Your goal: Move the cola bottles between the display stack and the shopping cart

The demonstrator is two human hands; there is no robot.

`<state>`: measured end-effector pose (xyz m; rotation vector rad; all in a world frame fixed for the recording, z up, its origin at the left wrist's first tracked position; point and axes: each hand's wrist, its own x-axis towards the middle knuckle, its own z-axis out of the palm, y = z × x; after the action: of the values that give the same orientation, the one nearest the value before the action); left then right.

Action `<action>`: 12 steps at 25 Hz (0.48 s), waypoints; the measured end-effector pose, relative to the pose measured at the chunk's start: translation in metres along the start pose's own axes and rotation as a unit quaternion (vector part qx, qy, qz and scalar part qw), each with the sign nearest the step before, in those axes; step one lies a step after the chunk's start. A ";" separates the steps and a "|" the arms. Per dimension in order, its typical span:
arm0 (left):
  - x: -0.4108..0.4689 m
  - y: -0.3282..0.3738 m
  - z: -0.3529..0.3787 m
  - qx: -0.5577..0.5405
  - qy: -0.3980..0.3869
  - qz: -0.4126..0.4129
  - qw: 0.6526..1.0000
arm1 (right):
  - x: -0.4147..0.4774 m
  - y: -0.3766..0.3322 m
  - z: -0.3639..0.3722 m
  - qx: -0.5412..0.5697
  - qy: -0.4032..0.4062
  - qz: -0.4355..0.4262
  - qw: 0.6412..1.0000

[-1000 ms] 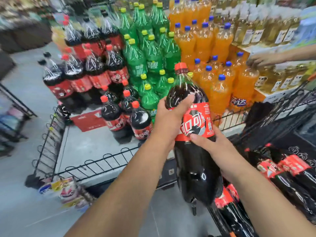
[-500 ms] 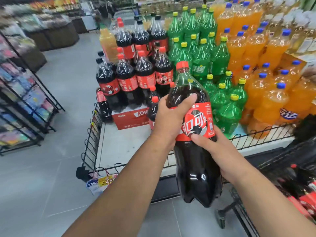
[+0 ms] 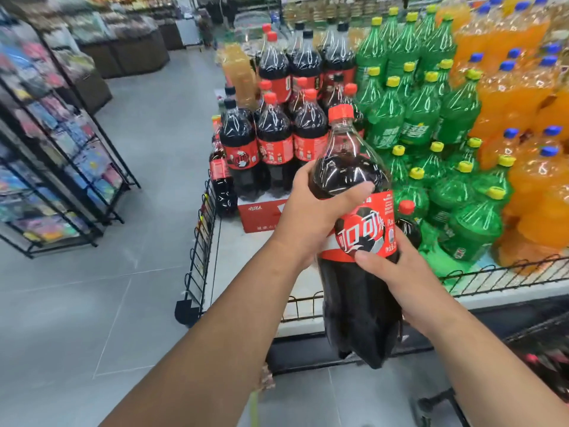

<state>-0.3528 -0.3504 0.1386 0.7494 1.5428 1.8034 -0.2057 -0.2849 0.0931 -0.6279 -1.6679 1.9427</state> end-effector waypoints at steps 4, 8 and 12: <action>0.025 0.000 -0.008 0.059 -0.042 0.004 0.997 | 0.028 0.012 -0.013 -0.035 -0.014 -0.024 0.999; 0.054 -0.011 -0.002 0.093 -0.046 0.016 0.995 | 0.061 0.027 -0.032 -0.034 -0.048 -0.018 0.998; 0.065 -0.029 0.009 0.116 0.004 0.035 0.993 | 0.085 0.032 -0.050 -0.047 -0.075 0.005 0.996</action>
<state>-0.3834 -0.2916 0.1117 0.9150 1.7720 1.6954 -0.2418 -0.1963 0.0525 -0.5371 -1.8587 1.9694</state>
